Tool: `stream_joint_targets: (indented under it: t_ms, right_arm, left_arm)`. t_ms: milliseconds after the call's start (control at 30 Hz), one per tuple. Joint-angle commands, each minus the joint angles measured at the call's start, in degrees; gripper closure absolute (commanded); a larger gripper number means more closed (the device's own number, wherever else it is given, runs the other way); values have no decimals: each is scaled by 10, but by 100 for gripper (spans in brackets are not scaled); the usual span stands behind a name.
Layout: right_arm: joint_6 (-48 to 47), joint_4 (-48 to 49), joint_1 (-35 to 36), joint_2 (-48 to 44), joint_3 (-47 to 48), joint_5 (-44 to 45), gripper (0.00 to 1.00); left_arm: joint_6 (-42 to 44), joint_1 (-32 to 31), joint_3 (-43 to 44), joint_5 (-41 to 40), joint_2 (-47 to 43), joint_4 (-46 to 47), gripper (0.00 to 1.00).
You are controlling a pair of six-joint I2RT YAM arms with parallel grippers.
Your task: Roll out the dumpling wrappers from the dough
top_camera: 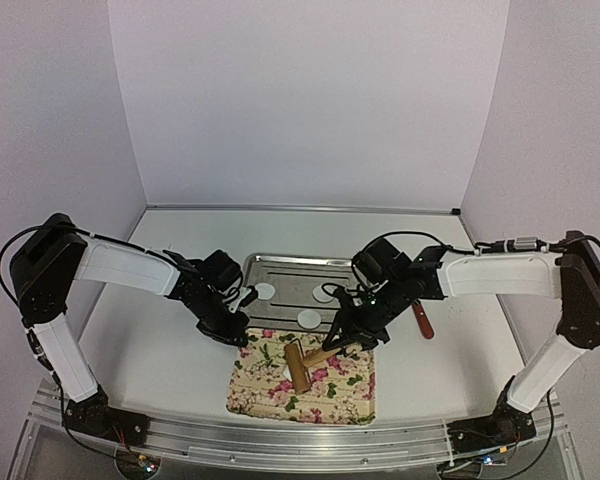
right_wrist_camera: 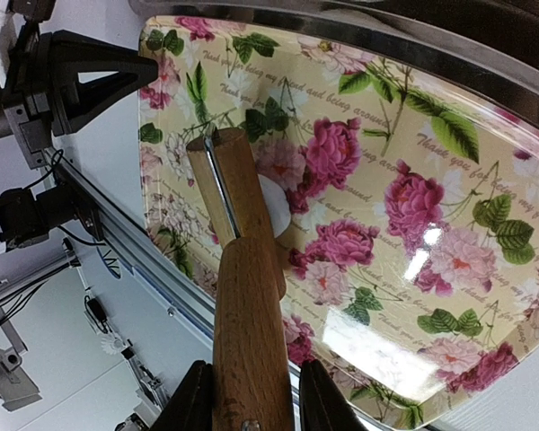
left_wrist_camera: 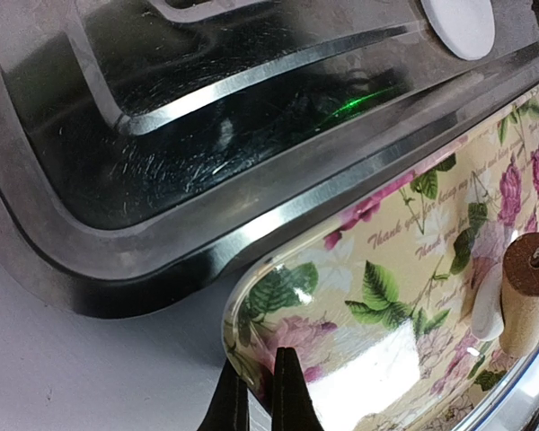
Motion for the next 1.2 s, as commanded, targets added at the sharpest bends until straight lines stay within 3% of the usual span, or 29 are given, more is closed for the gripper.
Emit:
stream_joint_targets:
  t_ms: [0, 500, 1167]
  right_arm:
    - [7, -94, -19, 29, -38, 214, 100]
    - [-1, -103, -29, 20, -38, 222, 100]
    - [0, -84, 7, 95, -7, 194, 100]
  left_arm:
    - [33, -17, 10, 14, 12, -27, 100]
    - [34, -18, 11, 13, 13, -27, 100]
    - [34, -18, 12, 14, 22, -28, 100]
